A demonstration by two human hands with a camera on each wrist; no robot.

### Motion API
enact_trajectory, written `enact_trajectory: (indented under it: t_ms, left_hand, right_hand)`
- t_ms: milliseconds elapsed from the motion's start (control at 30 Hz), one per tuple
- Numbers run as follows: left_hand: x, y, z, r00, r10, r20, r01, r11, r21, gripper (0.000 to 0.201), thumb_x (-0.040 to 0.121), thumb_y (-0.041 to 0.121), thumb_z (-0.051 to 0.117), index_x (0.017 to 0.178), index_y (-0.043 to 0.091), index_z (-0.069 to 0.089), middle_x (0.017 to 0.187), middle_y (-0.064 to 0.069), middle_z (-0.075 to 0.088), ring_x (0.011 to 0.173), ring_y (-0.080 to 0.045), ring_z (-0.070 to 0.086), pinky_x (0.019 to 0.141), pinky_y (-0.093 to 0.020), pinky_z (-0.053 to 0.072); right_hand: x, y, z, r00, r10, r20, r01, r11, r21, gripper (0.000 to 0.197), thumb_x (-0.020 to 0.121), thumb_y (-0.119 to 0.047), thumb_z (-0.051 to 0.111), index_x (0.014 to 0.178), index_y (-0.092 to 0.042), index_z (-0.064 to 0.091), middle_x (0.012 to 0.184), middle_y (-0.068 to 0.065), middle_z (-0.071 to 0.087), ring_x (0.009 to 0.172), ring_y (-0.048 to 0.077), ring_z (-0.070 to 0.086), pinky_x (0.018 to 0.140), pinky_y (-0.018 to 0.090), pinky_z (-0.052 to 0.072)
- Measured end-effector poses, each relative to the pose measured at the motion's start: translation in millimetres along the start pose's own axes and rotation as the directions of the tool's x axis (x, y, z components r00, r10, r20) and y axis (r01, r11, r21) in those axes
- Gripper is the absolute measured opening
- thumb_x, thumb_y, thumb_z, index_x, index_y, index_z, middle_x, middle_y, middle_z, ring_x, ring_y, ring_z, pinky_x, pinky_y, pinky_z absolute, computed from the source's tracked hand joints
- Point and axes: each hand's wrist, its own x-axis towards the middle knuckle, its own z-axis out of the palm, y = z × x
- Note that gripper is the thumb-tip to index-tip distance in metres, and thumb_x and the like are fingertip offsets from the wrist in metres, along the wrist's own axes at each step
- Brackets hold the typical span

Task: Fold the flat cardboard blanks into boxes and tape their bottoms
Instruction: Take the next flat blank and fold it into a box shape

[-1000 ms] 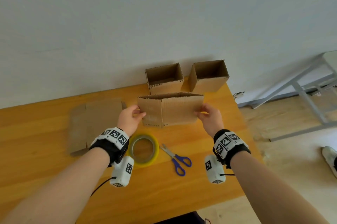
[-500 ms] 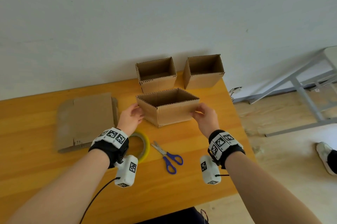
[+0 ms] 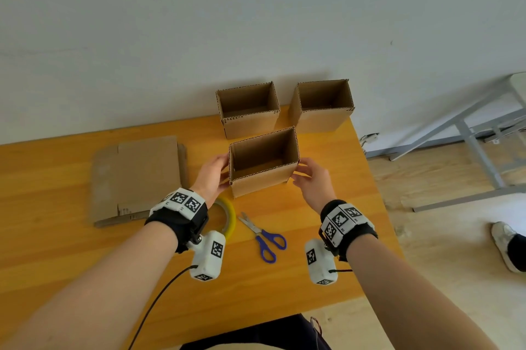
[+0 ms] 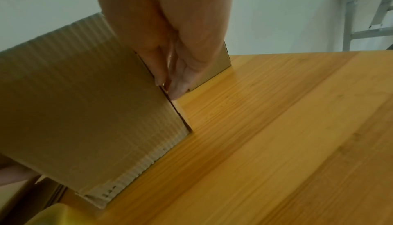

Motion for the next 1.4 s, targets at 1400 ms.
enact_trajectory:
  t_ms: [1400]
  left_hand:
    - [-16, 13, -11, 0.944, -0.146, 0.296, 0.126, 0.988, 0.084, 0.058, 0.09, 0.031, 0.055, 0.142, 0.042, 0.031, 0.128, 0.0, 0.053, 0.12, -0.03, 0.051, 0.102, -0.06, 0.037]
  right_hand:
    - [3, -9, -9, 0.963, 0.154, 0.221, -0.211, 0.942, 0.262, 0.058, 0.088, -0.022, 0.065, 0.14, -0.03, 0.04, 0.122, 0.011, 0.06, 0.112, 0.026, 0.059, 0.099, 0.049, 0.047]
